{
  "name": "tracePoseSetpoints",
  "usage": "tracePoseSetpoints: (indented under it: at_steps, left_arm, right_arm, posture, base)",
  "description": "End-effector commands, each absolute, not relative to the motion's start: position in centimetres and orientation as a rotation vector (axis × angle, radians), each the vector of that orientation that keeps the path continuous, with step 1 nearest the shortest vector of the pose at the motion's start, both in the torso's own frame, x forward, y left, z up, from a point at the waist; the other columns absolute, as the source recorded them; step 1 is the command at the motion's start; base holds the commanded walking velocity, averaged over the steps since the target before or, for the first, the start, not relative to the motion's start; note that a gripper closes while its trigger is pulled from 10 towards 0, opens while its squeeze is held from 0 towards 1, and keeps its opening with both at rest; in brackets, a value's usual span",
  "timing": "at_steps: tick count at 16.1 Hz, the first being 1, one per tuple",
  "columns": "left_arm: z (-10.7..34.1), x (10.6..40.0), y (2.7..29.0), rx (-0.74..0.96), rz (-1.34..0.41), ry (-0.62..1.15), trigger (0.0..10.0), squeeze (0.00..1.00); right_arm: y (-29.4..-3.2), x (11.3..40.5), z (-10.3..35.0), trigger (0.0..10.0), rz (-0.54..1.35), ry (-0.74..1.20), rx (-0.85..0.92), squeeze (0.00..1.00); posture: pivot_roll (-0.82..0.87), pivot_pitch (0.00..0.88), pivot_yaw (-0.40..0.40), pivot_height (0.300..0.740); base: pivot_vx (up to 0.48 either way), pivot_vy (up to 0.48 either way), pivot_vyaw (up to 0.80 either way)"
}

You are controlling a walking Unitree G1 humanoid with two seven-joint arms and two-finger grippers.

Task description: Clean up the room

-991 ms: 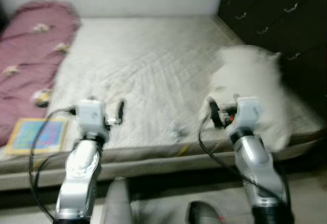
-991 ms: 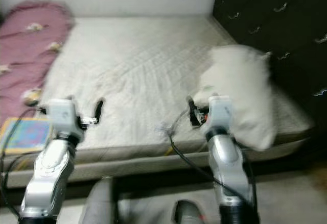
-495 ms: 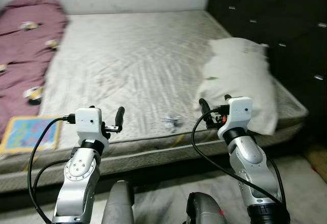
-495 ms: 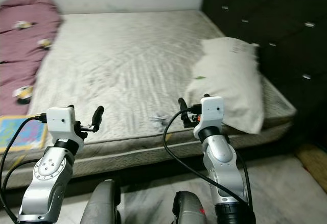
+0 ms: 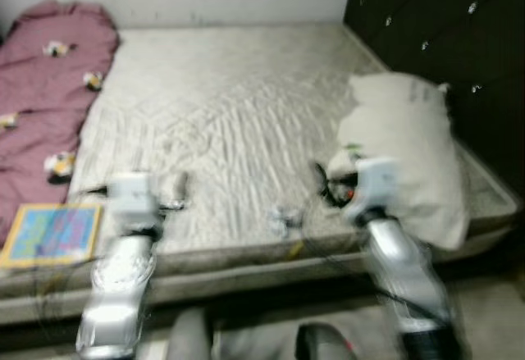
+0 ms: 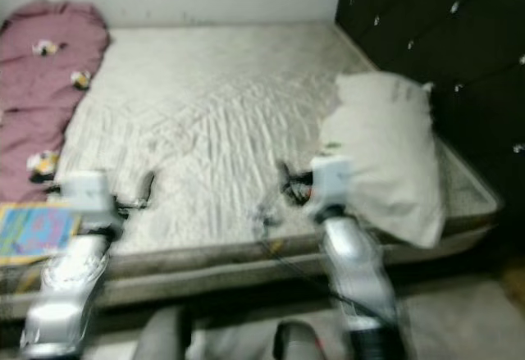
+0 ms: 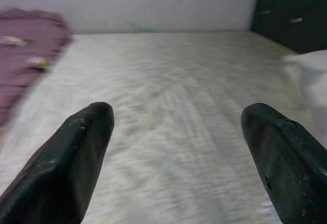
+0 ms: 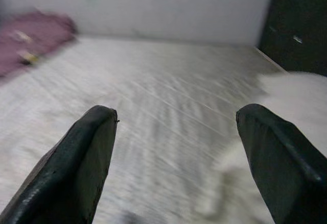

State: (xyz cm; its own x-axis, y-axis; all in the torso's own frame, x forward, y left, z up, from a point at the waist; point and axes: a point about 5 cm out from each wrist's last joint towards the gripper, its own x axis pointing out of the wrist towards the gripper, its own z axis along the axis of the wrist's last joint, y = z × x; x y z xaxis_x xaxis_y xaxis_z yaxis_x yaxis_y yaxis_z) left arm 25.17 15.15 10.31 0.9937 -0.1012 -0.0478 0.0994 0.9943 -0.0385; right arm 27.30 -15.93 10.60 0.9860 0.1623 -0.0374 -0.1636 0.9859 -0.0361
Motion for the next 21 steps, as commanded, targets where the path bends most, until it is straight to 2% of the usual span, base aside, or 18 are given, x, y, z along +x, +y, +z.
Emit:
tracePoseSetpoints:
  at_steps: [1, 4, 9, 15, 21]
  left_arm:
    - [10.6, 25.2, 16.2, -0.005, -0.078, 0.046, 10.0, 0.0]
    - [10.6, 25.2, 16.2, -0.015, -0.08, 0.046, 10.0, 0.0]
    - [10.5, 25.5, 16.2, 0.002, -0.039, 0.054, 10.0, 0.0]
    - [10.8, 25.6, 17.1, 0.026, -0.005, 0.05, 10.0, 0.0]
    - [10.8, 25.6, 17.3, 0.015, 0.011, 0.056, 10.0, 0.0]
  right_arm:
    - [-14.9, 27.7, 11.5, 10.0, 0.194, -0.002, -0.026, 0.0]
    - [-14.9, 27.7, 11.5, 10.0, 0.2, -0.002, -0.029, 0.0]
    - [-14.7, 27.7, 11.3, 10.0, 0.222, 0.009, -0.037, 0.0]
    - [-13.7, 28.4, 11.5, 10.0, 0.264, 0.029, -0.046, 0.0]
    - [-13.5, 28.3, 11.2, 10.0, 0.281, 0.039, -0.033, 0.0]
  posture:
    - [0.01, 0.0, -0.02, 0.654]
    - [0.01, 0.0, -0.02, 0.654]
    - [0.03, 0.0, -0.038, 0.654]
    - [0.03, 0.0, -0.033, 0.654]
    - [0.03, 0.0, -0.03, 0.614]
  base:
    - [0.356, 0.0, 0.0]
    - [0.334, 0.0, 0.0]
    - [0.0, 0.0, 0.5]
    - [0.0, 0.0, 0.0]
    - [0.0, 0.0, 0.0]
